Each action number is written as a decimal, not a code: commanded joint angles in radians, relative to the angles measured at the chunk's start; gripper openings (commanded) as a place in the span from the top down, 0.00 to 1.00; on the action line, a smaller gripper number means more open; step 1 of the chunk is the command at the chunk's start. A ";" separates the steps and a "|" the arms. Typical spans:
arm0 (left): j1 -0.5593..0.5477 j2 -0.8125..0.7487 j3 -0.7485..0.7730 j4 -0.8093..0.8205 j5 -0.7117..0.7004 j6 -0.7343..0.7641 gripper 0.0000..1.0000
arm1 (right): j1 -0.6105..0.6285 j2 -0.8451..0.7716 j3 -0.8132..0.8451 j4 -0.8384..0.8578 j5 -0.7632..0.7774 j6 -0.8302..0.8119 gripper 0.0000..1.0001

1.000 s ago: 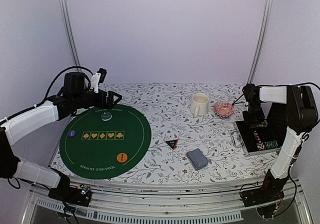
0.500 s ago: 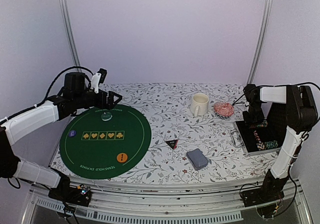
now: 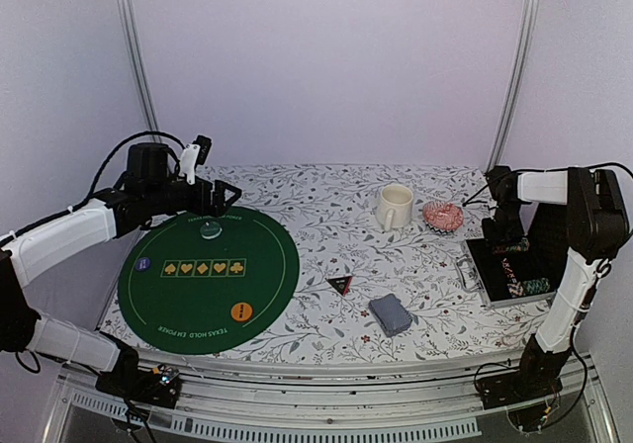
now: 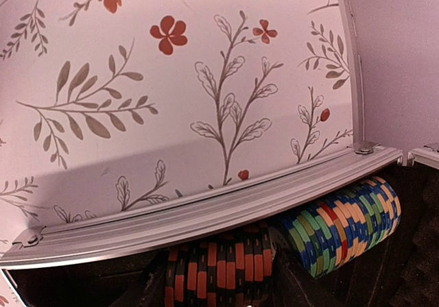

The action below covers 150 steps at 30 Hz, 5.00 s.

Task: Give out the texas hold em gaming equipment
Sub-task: Pick up the pile of poker chips from the chip case, then pass from the right arm to the left

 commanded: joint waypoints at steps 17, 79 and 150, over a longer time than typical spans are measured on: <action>0.013 0.009 0.002 0.017 0.008 0.000 0.02 | -0.045 0.045 -0.016 0.057 -0.078 0.001 0.84; -0.516 0.368 0.309 -0.021 -0.003 0.501 0.24 | 0.748 -0.090 0.221 0.389 -1.016 0.540 0.98; -0.487 0.358 0.256 -0.068 -0.068 0.455 1.00 | 0.734 -0.026 0.193 0.511 -1.013 0.605 0.56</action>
